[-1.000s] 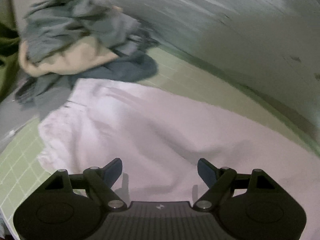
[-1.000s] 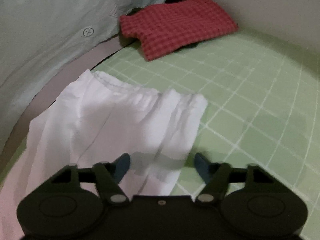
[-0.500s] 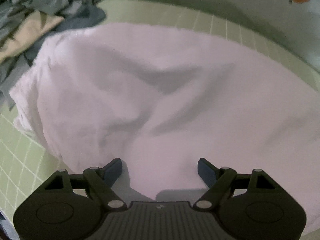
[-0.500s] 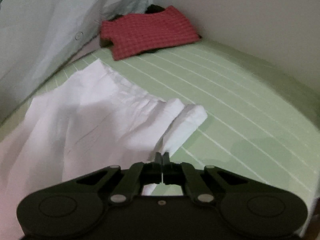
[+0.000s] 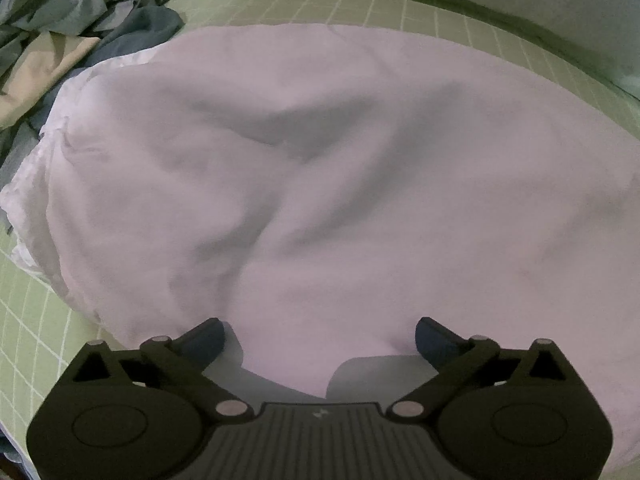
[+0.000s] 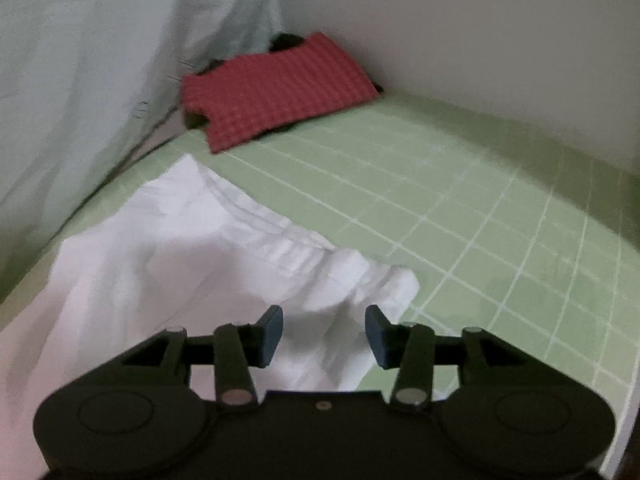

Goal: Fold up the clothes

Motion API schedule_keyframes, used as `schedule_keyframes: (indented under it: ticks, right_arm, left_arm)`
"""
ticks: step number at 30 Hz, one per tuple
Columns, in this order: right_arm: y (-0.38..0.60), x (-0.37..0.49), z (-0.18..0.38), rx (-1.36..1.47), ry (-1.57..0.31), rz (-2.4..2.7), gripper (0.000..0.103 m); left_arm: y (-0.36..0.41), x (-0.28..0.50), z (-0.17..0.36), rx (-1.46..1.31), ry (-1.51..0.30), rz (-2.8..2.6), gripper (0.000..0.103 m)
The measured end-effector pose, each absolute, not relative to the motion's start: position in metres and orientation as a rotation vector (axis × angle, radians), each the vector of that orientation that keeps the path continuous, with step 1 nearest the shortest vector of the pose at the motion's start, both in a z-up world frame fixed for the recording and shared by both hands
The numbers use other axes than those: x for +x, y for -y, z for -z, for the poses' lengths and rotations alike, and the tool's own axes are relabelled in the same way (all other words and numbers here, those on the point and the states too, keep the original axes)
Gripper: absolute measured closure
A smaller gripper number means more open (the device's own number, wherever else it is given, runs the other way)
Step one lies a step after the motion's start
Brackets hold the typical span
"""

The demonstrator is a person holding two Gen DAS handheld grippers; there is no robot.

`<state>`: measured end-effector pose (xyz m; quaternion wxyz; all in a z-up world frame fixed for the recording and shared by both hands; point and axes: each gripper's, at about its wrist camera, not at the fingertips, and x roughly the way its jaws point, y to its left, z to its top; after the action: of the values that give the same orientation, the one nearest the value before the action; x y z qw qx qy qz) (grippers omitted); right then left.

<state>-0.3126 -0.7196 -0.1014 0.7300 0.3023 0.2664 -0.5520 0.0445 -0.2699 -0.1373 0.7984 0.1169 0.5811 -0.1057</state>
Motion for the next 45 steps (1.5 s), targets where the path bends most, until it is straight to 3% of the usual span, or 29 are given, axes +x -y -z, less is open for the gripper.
schedule_keyframes:
  ticks: [4,6,8,15,18,19,21,22,23,24,25,39,45]
  right_arm:
    - [0.734,-0.31,0.114,0.68,-0.594,1.209,0.057]
    - [0.74,-0.308,0.113,0.676,-0.608,1.179,0.065]
    - [0.744,-0.306,0.111,0.669,-0.616,1.149,0.099]
    - [0.716,-0.332,0.036,0.448,-0.505,1.17,0.101]
    - [0.725,-0.339,0.067,0.489,-0.601,1.197,0.092]
    - [0.728,-0.338,0.081,0.498,-0.651,1.212,0.076]
    - [0.722,-0.335,0.091,0.509,-0.694,1.241,0.062]
    - [0.719,-0.334,0.096,0.515,-0.715,1.256,0.046]
    - [0.715,-0.333,0.099,0.521,-0.722,1.264,0.019]
    - [0.707,-0.331,0.096,0.53,-0.688,1.252,0.006]
    - [0.7,-0.329,0.094,0.54,-0.654,1.239,0.001]
    - [0.614,-0.268,0.079,0.477,-0.65,1.034,0.0]
    - [0.595,-0.263,0.073,0.521,-0.645,1.017,0.0]
  left_arm:
    - [0.272,0.045,0.136,0.248,-1.253,0.222,0.0]
    - [0.271,0.046,0.136,0.24,-1.257,0.221,0.0]
    - [0.271,0.048,0.137,0.229,-1.263,0.219,0.0]
    - [0.267,0.049,0.137,0.207,-1.262,0.216,0.0]
    - [0.266,0.05,0.136,0.201,-1.258,0.215,0.0]
    - [0.266,0.051,0.136,0.203,-1.261,0.216,0.0]
    - [0.265,0.053,0.135,0.206,-1.264,0.226,0.0]
    - [0.264,0.053,0.133,0.207,-1.264,0.234,0.0]
    - [0.263,0.053,0.132,0.209,-1.264,0.242,0.0]
    - [0.259,0.053,0.128,0.189,-1.253,0.242,0.0]
    - [0.253,0.054,0.123,0.154,-1.238,0.236,0.0]
    - [0.12,0.069,0.063,-0.214,-0.998,0.001,0.0]
    - [0.076,0.077,0.086,-0.376,-0.998,-0.045,0.0]
